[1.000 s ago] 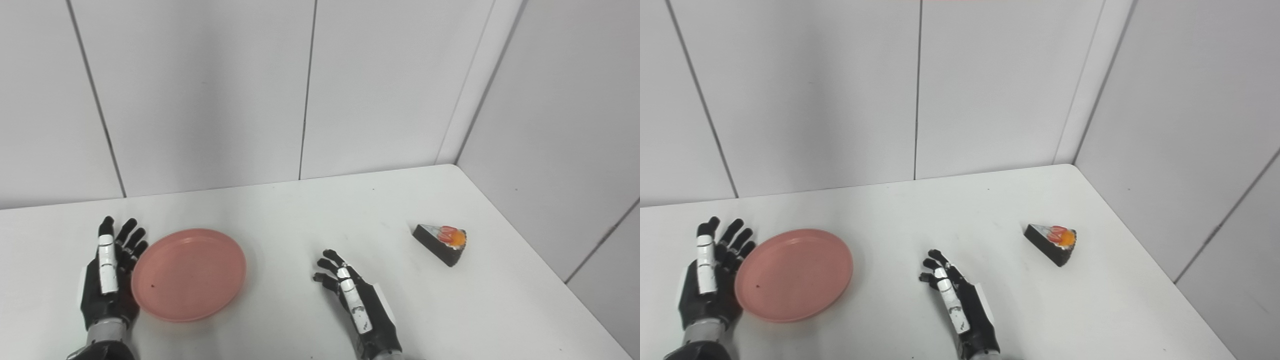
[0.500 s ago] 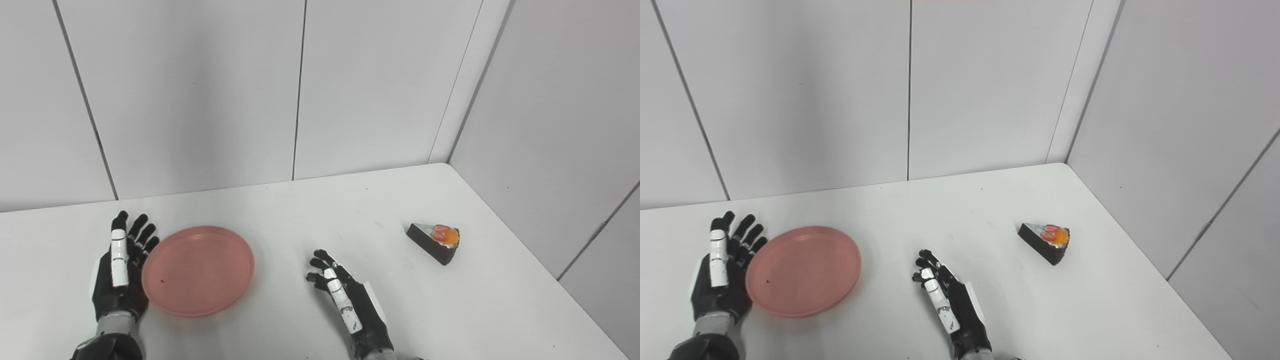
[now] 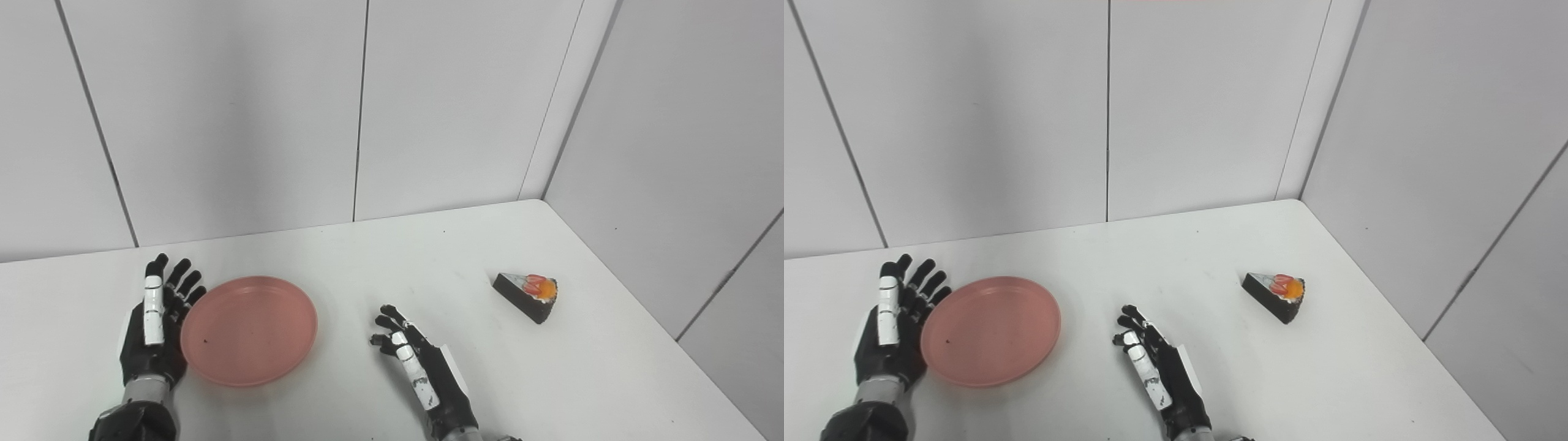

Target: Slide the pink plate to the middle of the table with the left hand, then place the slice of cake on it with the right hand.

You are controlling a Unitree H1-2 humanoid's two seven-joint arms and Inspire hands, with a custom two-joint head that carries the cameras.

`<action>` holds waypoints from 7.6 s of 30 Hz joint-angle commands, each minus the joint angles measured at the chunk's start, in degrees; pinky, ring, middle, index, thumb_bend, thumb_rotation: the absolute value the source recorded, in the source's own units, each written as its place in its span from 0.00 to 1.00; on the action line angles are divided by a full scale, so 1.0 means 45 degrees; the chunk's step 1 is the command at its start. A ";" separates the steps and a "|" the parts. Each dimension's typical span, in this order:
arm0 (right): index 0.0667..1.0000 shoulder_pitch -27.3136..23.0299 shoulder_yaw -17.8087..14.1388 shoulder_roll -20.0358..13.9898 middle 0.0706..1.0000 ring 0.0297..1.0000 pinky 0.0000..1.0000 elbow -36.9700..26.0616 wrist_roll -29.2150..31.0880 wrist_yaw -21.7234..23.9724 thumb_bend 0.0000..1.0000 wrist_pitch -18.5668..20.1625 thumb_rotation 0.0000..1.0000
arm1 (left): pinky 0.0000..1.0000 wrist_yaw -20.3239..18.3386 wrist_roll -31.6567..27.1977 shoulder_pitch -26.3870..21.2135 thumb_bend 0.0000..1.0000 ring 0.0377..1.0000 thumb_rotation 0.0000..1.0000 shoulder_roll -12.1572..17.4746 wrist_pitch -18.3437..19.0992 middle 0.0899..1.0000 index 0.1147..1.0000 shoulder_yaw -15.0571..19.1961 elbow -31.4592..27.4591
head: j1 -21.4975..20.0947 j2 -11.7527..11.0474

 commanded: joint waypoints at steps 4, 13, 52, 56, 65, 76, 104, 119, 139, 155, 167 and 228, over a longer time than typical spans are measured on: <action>0.85 -0.0529 -0.0389 -0.0582 0.83 0.75 0.74 -0.1552 -0.0989 -0.0271 0.81 -0.0529 0.91 | 0.89 0.0159 -0.0003 0.0257 0.70 0.91 0.87 -0.0009 0.0451 0.94 1.00 0.0110 0.0169 | 0.0124 -0.0065; 0.86 -0.1837 -0.1022 -0.3283 0.82 0.79 0.71 -0.4217 -0.3797 0.1167 0.93 0.1863 0.84 | 0.90 0.0244 0.0028 0.0357 0.68 0.92 0.87 -0.0129 0.0544 0.94 1.00 0.0109 0.0078 | 0.0242 -0.0156; 0.79 -0.4679 -0.1228 -0.9193 0.82 0.80 0.65 -0.1720 -0.8654 0.6369 1.00 0.6324 0.44 | 0.88 0.0474 0.0424 0.0366 0.69 0.90 0.87 -0.0354 0.0652 0.94 1.00 -0.0071 0.0139 | 0.0753 -0.0218; 0.80 -0.4605 -0.1131 -0.9134 0.84 0.82 0.65 -0.1283 -0.8469 0.6244 1.00 0.6428 0.45 | 0.89 0.0481 0.0357 0.0413 0.66 0.90 0.86 -0.0385 0.0733 0.94 1.00 -0.0024 -0.0012 | 0.0815 -0.0164; 0.83 -0.4758 -0.0564 -0.8907 0.87 0.86 0.70 0.1242 -0.7982 0.5369 1.00 0.5889 0.51 | 0.90 0.0351 0.0343 0.0440 0.66 0.90 0.85 -0.0304 0.0592 0.94 1.00 -0.0018 0.0128 | 0.0790 -0.0084; 0.79 -0.4616 -0.0319 -0.8757 0.83 0.84 0.75 0.2838 -0.7831 0.2262 1.00 0.4731 0.51 | 0.89 0.0442 0.0432 0.0540 0.65 0.90 0.84 -0.0328 0.0651 0.93 1.00 -0.0062 -0.0043 | 0.0853 -0.0046; 0.79 -0.4262 0.0026 -0.9599 0.84 0.85 0.77 0.2241 -0.7297 0.3820 1.00 0.5399 0.54 | 0.87 0.0564 0.0457 0.0588 0.65 0.90 0.84 -0.0366 0.0998 0.93 1.00 -0.0120 -0.0307 | 0.0956 0.0105; 0.79 -0.4009 -0.0043 -0.9630 0.85 0.85 0.76 0.2286 -0.7127 0.4148 1.00 0.5467 0.51 | 0.86 0.0572 0.0597 0.0617 0.65 0.89 0.86 -0.0357 0.1050 0.93 1.00 -0.0154 -0.0336 | 0.1097 0.0198; 0.77 -0.3917 0.0078 -0.9297 0.82 0.80 0.69 0.2152 -0.7679 0.4065 1.00 0.6658 0.41 | 0.87 0.0581 0.0640 0.0585 0.64 0.90 0.87 -0.0432 0.1006 0.94 1.00 -0.0081 -0.0176 | 0.1142 0.0263; 0.66 -0.3541 -0.0693 -0.8598 0.65 0.59 0.53 0.2553 -0.6530 0.1441 0.96 0.4886 0.23 | 0.87 0.0710 0.0655 0.0697 0.62 0.89 0.86 -0.0481 0.1327 0.93 1.00 -0.0094 -0.0566 | 0.1183 0.0343; 0.46 -0.3459 -0.0755 -0.8631 0.45 0.43 0.37 0.2905 -0.5773 0.1043 0.53 0.4362 0.00 | 0.87 0.0682 0.0624 0.0698 0.61 0.88 0.86 -0.0463 0.1284 0.93 1.00 -0.0119 -0.0523 | 0.1188 0.0369; 0.50 -0.6859 -0.0171 -0.6507 0.46 0.37 0.31 -0.0928 -0.4583 0.2677 0.51 0.3012 0.00 | 0.82 0.1518 0.1806 -0.0063 0.53 0.85 0.87 -0.1693 -0.0639 0.91 1.00 -0.0467 0.1872 | 0.5211 0.0133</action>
